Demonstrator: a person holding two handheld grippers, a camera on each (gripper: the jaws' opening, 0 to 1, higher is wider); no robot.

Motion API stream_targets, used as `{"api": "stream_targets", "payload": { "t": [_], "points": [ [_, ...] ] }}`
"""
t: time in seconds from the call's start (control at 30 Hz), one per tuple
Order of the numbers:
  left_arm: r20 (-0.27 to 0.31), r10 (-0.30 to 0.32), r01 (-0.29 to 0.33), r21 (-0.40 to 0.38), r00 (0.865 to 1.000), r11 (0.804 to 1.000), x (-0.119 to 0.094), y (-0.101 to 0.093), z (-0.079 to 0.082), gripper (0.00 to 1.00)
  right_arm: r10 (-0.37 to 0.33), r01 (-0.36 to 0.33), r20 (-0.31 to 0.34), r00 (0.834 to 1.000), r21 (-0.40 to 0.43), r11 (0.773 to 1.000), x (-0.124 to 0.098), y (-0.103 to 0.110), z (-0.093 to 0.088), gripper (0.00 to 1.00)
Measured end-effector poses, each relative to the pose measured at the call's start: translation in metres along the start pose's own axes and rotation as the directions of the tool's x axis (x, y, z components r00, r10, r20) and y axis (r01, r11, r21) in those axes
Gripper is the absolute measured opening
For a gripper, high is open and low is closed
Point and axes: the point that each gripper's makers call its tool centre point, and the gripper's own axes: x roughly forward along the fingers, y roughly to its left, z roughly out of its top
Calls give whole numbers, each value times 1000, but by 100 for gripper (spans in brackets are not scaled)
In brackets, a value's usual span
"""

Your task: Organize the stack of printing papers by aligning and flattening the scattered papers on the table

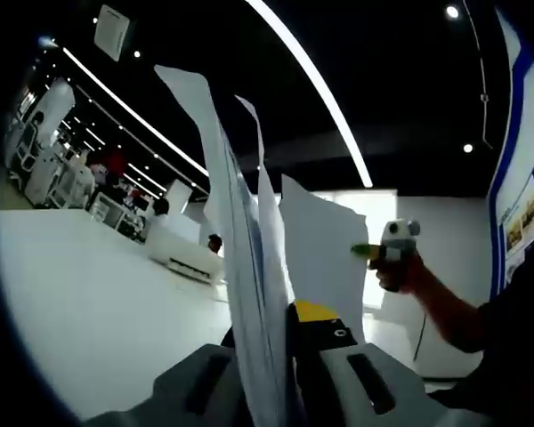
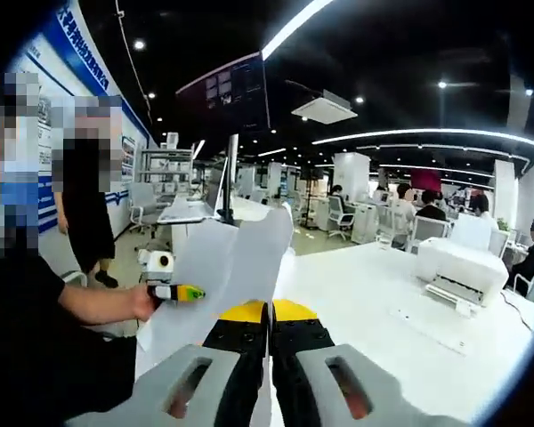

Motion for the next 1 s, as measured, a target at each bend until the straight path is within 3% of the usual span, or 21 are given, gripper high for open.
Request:
{"api": "stream_targets", "payload": {
  "t": [0.3, 0.67, 0.83, 1.0],
  "points": [
    [10, -44, 45, -37, 999, 998, 2, -6, 1, 8, -42, 42, -17, 999, 7, 999, 14, -24, -7, 0],
    [3, -98, 98, -74, 995, 992, 6, -16, -3, 11, -30, 31, -26, 999, 17, 999, 24, -25, -13, 0],
    [15, -102, 103, -103, 995, 989, 6, -15, -1, 14, -15, 16, -20, 1000, 61, 998, 30, -17, -20, 0],
    [10, -107, 108, -97, 994, 989, 6, -16, -3, 14, 9, -10, 7, 1000, 172, 985, 42, -14, -32, 0]
  ]
}}
